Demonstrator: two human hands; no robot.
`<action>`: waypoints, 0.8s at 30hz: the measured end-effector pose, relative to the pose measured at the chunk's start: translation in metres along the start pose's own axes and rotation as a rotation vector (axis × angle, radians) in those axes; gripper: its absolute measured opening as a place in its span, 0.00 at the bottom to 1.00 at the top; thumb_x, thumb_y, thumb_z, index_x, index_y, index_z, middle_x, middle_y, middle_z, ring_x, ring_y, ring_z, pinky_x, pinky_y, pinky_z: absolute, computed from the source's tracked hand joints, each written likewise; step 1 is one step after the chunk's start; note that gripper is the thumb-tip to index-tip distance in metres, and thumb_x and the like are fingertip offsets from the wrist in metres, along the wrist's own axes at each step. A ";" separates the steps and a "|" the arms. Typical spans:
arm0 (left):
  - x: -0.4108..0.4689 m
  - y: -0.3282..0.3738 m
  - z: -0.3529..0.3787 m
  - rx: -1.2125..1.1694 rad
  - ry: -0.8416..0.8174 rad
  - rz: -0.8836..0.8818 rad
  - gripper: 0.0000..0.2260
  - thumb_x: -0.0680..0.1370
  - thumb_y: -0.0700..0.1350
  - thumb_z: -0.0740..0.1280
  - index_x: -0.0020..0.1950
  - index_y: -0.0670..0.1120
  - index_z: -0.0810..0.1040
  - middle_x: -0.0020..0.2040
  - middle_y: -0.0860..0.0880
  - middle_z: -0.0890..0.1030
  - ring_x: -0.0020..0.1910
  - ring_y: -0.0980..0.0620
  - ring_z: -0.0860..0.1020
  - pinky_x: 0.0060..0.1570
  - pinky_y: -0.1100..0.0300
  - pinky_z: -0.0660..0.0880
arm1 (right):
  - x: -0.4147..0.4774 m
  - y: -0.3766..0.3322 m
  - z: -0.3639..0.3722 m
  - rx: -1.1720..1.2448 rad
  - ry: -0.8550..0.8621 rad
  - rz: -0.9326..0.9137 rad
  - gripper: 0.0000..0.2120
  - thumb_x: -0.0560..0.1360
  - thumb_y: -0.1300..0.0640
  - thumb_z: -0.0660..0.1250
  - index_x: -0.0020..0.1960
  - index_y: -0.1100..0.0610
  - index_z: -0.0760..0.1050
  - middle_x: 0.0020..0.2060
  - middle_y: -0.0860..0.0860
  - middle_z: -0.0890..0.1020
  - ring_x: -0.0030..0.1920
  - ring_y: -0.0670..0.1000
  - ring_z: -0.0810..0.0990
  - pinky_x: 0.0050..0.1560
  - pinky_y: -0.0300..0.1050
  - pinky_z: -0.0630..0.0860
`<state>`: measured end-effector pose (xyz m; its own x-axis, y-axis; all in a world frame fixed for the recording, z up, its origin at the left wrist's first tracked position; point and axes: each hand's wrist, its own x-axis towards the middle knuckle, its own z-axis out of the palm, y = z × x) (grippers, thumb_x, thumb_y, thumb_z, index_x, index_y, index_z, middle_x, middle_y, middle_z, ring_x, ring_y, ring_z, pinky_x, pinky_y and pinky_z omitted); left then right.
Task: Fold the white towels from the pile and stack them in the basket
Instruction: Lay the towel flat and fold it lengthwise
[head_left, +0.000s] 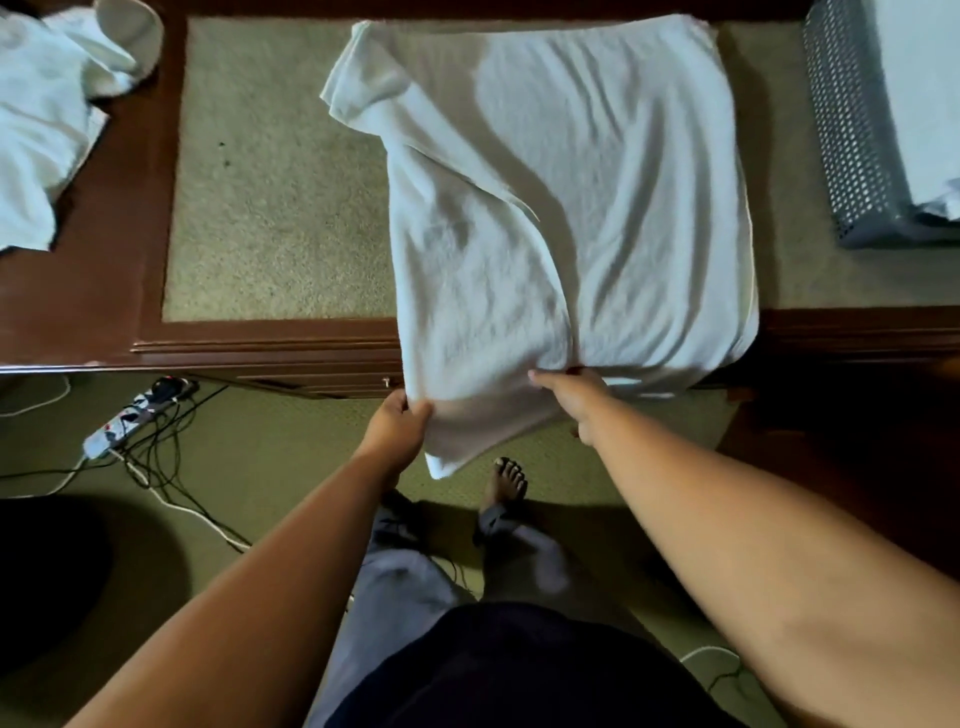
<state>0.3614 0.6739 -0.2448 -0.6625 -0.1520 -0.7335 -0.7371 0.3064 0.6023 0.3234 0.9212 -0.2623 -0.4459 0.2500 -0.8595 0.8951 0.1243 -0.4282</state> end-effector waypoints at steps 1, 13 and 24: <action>-0.005 -0.001 -0.001 0.007 0.022 0.005 0.09 0.80 0.49 0.64 0.54 0.45 0.77 0.51 0.45 0.82 0.51 0.45 0.80 0.50 0.50 0.76 | 0.000 0.004 0.002 -0.002 0.017 -0.028 0.31 0.69 0.43 0.77 0.68 0.53 0.74 0.66 0.52 0.75 0.65 0.57 0.73 0.54 0.48 0.69; -0.029 -0.006 -0.004 0.314 0.200 0.140 0.05 0.83 0.44 0.62 0.55 0.44 0.69 0.44 0.50 0.75 0.43 0.47 0.74 0.41 0.55 0.66 | -0.043 0.057 -0.015 -0.487 -0.021 -0.266 0.13 0.80 0.49 0.65 0.42 0.57 0.71 0.40 0.54 0.77 0.44 0.54 0.76 0.39 0.46 0.65; -0.021 0.001 -0.017 0.371 0.232 0.096 0.19 0.77 0.43 0.69 0.66 0.44 0.69 0.60 0.44 0.75 0.53 0.44 0.78 0.51 0.51 0.75 | -0.051 -0.001 -0.006 -0.586 0.293 -0.626 0.15 0.77 0.54 0.68 0.62 0.54 0.72 0.59 0.54 0.73 0.55 0.57 0.77 0.55 0.53 0.77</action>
<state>0.3721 0.6618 -0.2235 -0.7692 -0.3005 -0.5640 -0.6011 0.6396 0.4792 0.3452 0.9143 -0.2160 -0.9050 0.1963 -0.3773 0.3810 0.7685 -0.5140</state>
